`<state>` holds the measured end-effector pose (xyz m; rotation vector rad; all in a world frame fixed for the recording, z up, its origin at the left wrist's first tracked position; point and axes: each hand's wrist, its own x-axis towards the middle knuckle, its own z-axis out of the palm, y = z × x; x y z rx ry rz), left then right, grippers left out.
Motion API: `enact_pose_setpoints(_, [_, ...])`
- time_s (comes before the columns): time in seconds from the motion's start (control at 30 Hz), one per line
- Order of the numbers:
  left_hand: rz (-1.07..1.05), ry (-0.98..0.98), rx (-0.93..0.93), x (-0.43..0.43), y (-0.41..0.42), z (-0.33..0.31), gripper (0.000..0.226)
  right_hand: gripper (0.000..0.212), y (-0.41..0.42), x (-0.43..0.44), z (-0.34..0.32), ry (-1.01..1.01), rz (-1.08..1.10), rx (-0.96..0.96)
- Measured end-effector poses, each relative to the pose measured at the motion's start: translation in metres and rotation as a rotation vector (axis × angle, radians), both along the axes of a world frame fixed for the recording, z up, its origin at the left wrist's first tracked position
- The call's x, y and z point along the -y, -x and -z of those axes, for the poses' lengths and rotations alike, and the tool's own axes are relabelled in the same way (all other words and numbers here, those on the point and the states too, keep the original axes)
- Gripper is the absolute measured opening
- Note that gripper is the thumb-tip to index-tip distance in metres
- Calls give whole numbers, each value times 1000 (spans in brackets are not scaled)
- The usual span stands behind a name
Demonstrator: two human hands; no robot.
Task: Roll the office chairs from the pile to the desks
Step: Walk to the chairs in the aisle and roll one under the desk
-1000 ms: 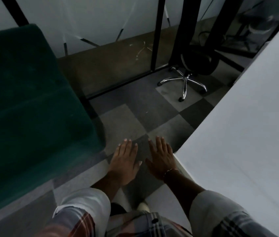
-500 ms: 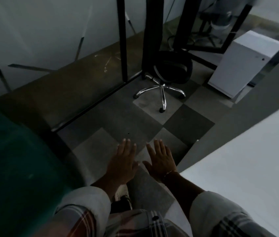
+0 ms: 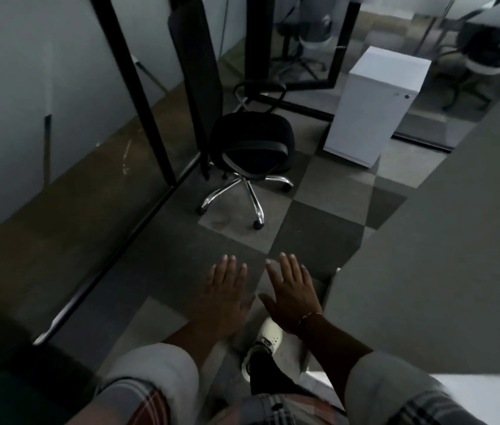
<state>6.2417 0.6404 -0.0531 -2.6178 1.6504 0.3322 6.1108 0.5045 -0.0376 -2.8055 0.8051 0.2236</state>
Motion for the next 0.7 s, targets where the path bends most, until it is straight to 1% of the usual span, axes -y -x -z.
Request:
enact_pose_setpoints(0.1, [65,-41,14,61,-31,-5,87,77,-29,52,9,-10,37,-10])
enact_pose_setpoints(0.2, [84,-121,-21,132,-64,-11,100,77,-58,113,11,-13,61,-11])
enact_pose_setpoints(0.23, [95,-114,-33,160,-78,-13,101,77,-69,138,12,-20,86,0])
enact_pose_setpoints(0.3, [93,-71,-27,197,-94,-11,97,77,-80,171,9,-7,96,-5])
enact_pose_setpoints(0.37, [103,-50,-26,229,-104,-10,87,78,-88,202,3,-14,119,-25])
enact_pose_setpoints(0.43, [159,-66,-48,266,-116,-7,75,79,-96,233,-1,-18,167,-28])
enact_pose_setpoints(0.47, [196,-71,-51,283,-122,-5,73,79,-100,246,-2,-10,185,-25])
enact_pose_setpoints(0.57, [301,-37,-12,351,-143,3,73,80,-110,302,2,4,264,-38])
enact_pose_setpoints(0.63, [322,-47,14,381,-153,3,74,80,-116,325,3,10,285,-56])
enact_pose_setpoints(0.7, [345,-88,16,424,-169,5,79,79,-128,360,5,13,347,-52])
